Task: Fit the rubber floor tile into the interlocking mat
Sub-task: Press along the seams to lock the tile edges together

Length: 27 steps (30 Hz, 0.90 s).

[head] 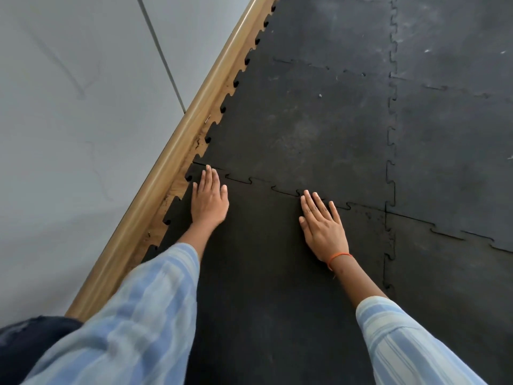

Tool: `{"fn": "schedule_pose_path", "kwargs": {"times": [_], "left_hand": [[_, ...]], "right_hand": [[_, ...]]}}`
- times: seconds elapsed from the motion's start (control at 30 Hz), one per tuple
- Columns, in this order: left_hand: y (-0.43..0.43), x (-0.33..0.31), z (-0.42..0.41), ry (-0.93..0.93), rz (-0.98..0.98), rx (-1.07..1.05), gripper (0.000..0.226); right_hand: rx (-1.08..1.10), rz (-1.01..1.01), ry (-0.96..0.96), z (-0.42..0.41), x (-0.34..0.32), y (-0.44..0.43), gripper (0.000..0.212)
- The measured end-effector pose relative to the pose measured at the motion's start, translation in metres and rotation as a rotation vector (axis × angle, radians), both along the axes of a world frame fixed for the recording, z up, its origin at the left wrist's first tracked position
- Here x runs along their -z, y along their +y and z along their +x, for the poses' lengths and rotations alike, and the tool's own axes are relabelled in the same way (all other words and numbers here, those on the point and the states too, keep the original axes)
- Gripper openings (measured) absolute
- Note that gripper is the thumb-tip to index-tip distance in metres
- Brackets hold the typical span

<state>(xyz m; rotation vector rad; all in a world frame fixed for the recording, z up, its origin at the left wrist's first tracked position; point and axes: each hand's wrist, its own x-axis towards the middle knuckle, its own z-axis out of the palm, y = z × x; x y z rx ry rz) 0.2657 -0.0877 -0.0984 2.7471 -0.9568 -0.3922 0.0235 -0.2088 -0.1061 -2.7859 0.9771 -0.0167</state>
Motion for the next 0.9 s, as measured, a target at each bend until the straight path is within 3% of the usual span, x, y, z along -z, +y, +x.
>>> {"fn": "schedule_pose_path", "kwargs": {"times": [0.37,0.57,0.9], "left_hand": [[-0.008,-0.01,0.0,0.019,0.168,0.109,0.059],[-0.028,-0.006,-0.112,-0.031,0.08,0.478,0.061],[-0.051,-0.013,-0.142,0.012,0.146,0.495,0.061]], "right_hand": [[0.007,0.113,0.12,0.008,-0.01,-0.006,0.077],[0.379,0.052,0.093,-0.041,-0.003,0.0,0.073],[0.311,0.191,0.12,-0.055,-0.011,-0.016,0.065]]}}
